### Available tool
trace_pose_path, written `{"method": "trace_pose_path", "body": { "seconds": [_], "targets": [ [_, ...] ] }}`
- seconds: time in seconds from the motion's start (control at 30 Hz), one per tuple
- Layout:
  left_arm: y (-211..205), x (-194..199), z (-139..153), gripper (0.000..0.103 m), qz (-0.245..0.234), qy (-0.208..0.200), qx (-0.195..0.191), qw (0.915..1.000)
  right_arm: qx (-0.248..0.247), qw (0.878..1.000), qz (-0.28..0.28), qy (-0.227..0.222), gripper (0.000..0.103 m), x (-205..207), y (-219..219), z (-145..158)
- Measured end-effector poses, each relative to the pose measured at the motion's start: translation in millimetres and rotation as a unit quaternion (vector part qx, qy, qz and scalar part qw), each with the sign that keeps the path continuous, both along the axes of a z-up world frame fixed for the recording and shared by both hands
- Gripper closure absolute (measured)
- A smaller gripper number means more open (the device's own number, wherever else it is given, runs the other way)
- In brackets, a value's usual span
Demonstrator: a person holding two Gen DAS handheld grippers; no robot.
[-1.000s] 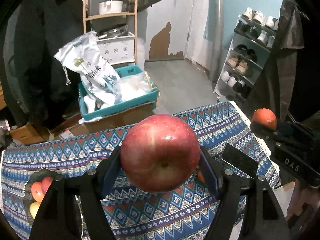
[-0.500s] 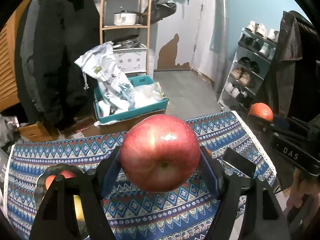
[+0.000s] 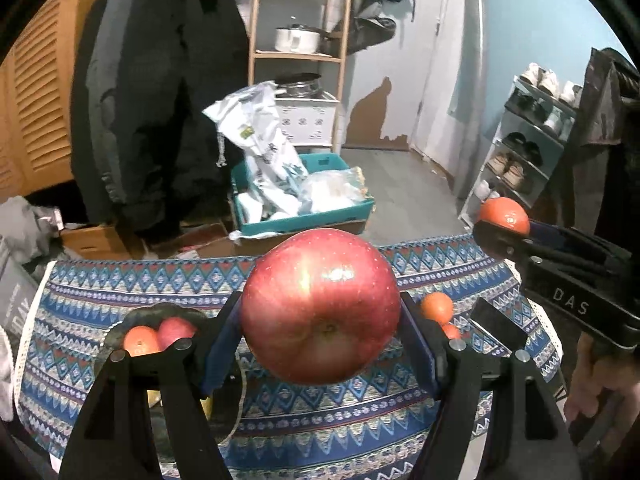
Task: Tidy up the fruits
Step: 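Lift and carry the orange and apple toward the glass bowl, then lower the red apple and orange into the bowl and open both tools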
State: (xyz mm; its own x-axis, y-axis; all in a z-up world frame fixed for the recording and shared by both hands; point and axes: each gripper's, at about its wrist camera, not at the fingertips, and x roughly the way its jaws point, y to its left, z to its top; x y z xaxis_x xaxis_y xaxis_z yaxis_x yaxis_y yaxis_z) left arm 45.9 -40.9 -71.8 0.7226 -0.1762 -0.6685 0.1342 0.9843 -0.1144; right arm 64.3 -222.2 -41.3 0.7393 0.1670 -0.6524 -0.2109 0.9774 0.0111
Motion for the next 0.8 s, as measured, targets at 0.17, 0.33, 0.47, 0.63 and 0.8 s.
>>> {"method": "trace_pose_path", "body": {
  "seconds": [0.17, 0.33, 0.47, 0.63, 0.8],
  "targets": [
    [22.9, -8.6, 2.2, 0.028, 0.020, -0.004, -0.005, 0.9998, 0.002, 1.000, 0.024, -0.002, 0.057, 2.2, 24.6, 3.2],
    [46.1, -12.5, 0.0, 0.028, 0.042, -0.001, -0.007, 0.9991, 0.006, 0.999, 0.047, -0.001, 0.057, 5.1, 50.2, 3.7],
    [63.8, -14.8, -4.1, 0.028, 0.062, 0.005, -0.008, 0.9981, 0.008, 0.998, 0.063, 0.004, 0.057, 9.2, 70.0, -0.4],
    [85.7, -18.1, -14.6, 0.028, 0.085, 0.015, -0.006, 0.9962, 0.008, 0.996, 0.085, 0.017, 0.057, 16.6, 96.6, -11.2],
    [107.5, -19.8, -32.4, 0.028, 0.108, 0.036, -0.005, 0.9934, 0.007, 0.993, 0.108, 0.036, 0.057, 23.3, 126.7, -27.4]
  ]
}}
